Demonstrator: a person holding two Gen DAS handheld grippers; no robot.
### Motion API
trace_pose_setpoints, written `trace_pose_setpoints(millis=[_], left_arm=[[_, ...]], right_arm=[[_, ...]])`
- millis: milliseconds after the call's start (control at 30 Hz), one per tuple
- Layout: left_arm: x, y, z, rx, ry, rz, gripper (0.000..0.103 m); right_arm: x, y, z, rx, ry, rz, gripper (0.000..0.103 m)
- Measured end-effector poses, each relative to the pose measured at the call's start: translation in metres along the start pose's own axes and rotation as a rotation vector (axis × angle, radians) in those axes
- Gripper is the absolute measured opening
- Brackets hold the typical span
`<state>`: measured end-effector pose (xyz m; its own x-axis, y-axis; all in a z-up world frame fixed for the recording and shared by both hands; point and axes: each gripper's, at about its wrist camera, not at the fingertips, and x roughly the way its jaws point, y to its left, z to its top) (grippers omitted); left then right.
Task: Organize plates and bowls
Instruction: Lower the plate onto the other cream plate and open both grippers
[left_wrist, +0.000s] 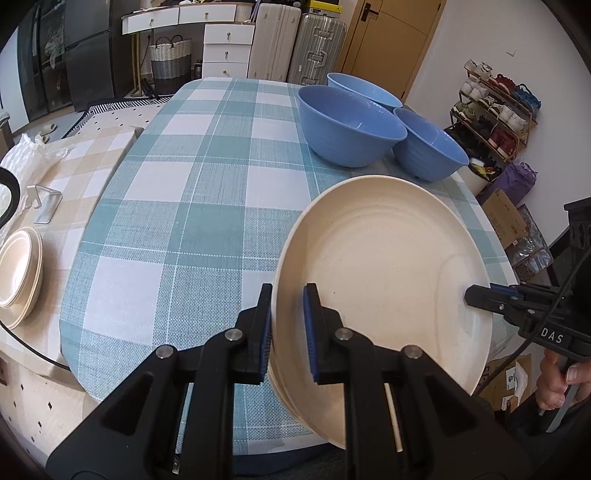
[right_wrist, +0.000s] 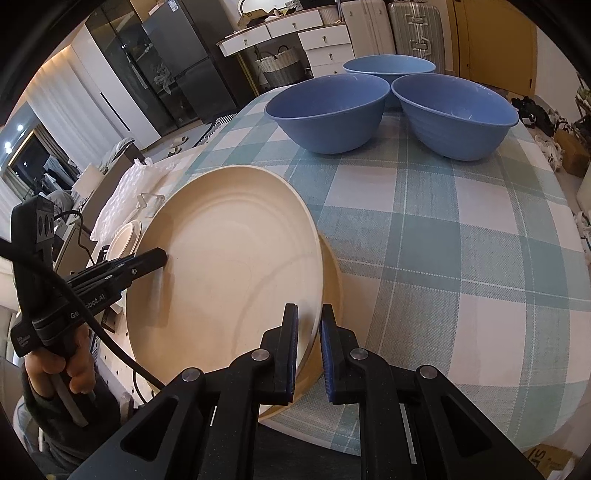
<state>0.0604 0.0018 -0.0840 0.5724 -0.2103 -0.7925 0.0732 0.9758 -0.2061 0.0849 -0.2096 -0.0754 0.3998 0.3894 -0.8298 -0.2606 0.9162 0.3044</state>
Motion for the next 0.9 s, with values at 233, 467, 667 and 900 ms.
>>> trace_pose_setpoints(millis=[233,467,667,900], left_arm=[[0.009,0.006,-0.007,-0.006,0.015,0.006,0.013],[0.015,0.007,-0.013,-0.008,0.026,0.007,0.013],[0.02,0.009,-0.015,-0.01,0.03,0.015,0.014],[0.022,0.011,-0.015,-0.017,0.035,0.015,0.014]], right_arm=[[0.008,0.001,-0.003,-0.004,0.017,-0.005,0.012],[0.013,0.002,-0.005,-0.017,0.016,-0.029,0.012],[0.014,0.007,-0.007,-0.042,0.014,-0.059,0.012],[0.015,0.005,-0.007,-0.035,0.003,-0.056,0.012]])
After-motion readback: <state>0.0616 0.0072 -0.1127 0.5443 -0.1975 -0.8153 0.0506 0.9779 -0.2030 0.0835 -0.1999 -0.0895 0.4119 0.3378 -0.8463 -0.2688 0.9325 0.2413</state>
